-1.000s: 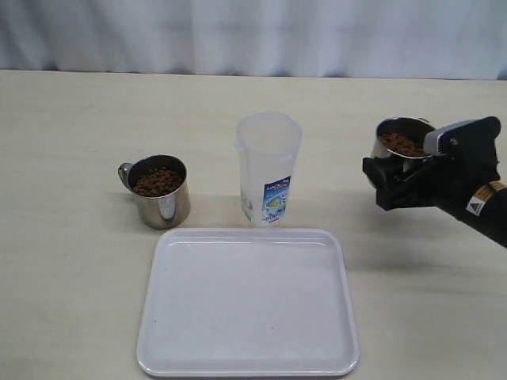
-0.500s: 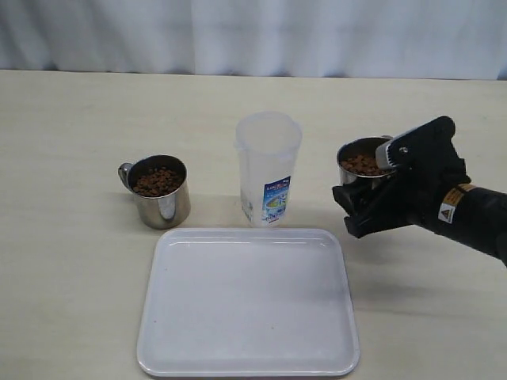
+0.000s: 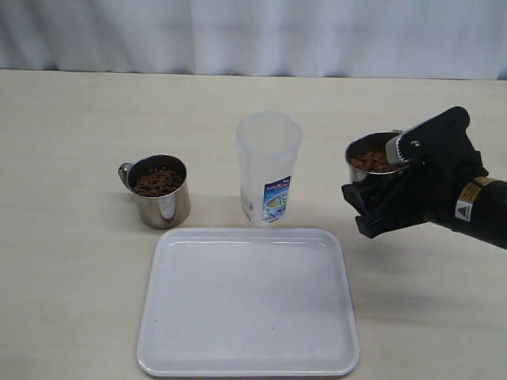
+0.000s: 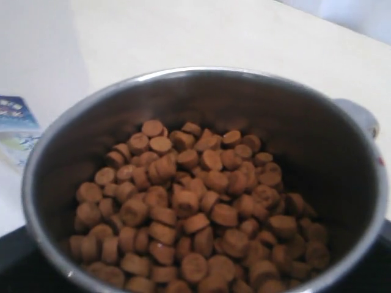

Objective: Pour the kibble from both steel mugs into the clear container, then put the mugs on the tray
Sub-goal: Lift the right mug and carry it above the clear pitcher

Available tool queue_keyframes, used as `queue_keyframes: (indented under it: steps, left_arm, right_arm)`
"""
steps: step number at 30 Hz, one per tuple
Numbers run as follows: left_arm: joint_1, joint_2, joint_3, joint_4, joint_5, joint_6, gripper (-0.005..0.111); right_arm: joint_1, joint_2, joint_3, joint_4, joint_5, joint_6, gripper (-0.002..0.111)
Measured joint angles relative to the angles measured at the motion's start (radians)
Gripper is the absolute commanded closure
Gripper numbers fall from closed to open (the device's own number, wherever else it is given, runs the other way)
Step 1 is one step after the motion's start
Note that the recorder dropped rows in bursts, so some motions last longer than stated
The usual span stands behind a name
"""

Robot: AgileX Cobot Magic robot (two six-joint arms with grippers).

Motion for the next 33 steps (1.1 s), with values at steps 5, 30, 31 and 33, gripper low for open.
queue_keyframes:
  steps: [5,30,31,33]
  left_arm:
    - [0.000,0.000,0.000,0.000,0.000,0.000,0.107]
    - [0.000,0.000,0.000,0.000,0.000,0.000,0.107]
    - [0.000,0.000,0.000,0.000,0.000,0.000,0.107]
    - [0.000,0.000,0.000,0.000,0.000,0.000,0.107]
  right_arm:
    - [-0.061,0.000,-0.074,-0.579,0.124,0.546,0.104]
    - [0.063,-0.035,-0.246,-0.863,0.368,0.692,0.104]
    - [0.063,-0.047,-0.246,-0.863,0.363,0.680,0.104]
    - [0.063,-0.070,-0.252,-0.863,0.361,0.665,0.104]
